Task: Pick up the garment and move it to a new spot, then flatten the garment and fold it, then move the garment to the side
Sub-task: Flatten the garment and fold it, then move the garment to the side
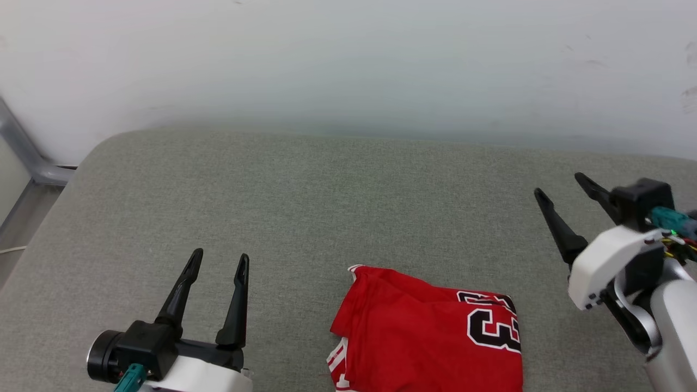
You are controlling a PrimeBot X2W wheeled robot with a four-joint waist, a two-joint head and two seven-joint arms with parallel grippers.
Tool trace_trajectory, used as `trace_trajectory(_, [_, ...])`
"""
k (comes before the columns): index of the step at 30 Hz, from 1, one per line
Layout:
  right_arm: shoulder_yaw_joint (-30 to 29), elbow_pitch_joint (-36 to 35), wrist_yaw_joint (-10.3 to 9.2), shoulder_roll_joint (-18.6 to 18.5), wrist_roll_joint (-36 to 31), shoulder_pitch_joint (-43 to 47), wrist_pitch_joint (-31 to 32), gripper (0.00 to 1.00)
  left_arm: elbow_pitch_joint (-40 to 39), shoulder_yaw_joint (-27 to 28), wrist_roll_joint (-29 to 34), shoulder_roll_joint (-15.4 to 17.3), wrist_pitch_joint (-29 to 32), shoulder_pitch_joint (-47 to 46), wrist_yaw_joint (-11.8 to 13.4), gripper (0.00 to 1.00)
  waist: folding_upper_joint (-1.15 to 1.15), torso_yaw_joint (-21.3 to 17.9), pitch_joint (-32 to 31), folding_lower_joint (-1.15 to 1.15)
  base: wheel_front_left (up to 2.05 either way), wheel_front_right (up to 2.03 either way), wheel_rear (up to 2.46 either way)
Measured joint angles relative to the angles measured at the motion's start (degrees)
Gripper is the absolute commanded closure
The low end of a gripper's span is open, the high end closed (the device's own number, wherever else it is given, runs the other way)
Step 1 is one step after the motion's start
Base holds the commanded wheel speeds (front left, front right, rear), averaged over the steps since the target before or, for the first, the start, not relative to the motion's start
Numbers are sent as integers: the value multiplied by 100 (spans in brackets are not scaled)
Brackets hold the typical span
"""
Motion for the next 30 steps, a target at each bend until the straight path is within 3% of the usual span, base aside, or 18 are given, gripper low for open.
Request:
trace_trajectory(6, [-836, -705, 0, -48, -569, 972, -602, 0, 67, -58, -107, -54, 0, -19, 0, 0, 0, -107, 87, 0, 0, 0, 0])
trace_trajectory(14, [-1862, -1260, 0, 913, -1049, 2211, -1638, 0, 257, -126, -308, -64, 0, 46, 0, 0, 0, -197, 101, 0, 0, 0, 0])
trace_trajectory(21, [-2138, -1274, 0, 1464, -1266, 2624, -2123, 0, 512, -265, -370, 2, 0, 110, 0, 0, 0, -209, 54, 0, 0, 0, 0])
trace_trajectory(30, [-2090, -1082, 0, 1624, -1348, 2688, -2220, 0, 631, -359, -397, 33, 0, 126, 0, 0, 0, -199, 8, 0, 0, 0, 0])
